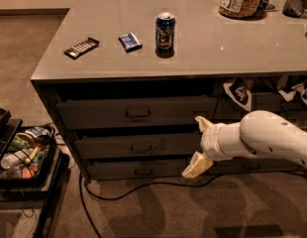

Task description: Open bottom drawer

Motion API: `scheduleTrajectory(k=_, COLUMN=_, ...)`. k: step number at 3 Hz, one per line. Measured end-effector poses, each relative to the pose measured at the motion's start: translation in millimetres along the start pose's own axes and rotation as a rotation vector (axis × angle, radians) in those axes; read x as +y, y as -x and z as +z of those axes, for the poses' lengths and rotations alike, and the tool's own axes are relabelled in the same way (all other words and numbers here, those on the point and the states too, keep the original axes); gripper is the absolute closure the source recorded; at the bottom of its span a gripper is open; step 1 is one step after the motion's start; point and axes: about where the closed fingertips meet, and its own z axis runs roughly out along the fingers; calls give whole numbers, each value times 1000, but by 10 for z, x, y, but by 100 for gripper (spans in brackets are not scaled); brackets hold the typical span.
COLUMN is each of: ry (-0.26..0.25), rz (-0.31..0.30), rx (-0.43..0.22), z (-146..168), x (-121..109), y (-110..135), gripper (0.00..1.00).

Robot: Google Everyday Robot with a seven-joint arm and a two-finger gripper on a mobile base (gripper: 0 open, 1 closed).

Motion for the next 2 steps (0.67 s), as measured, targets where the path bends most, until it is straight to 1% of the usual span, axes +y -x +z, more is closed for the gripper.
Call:
scheduleTrajectory(k=1, ry=47, rz=-38, rx=28, z=175, x=114, y=-51, gripper=0)
scheduleTrajectory(k=2, ry=143, rz=-101, rx=88, z=627, x=489, y=-303, gripper=0)
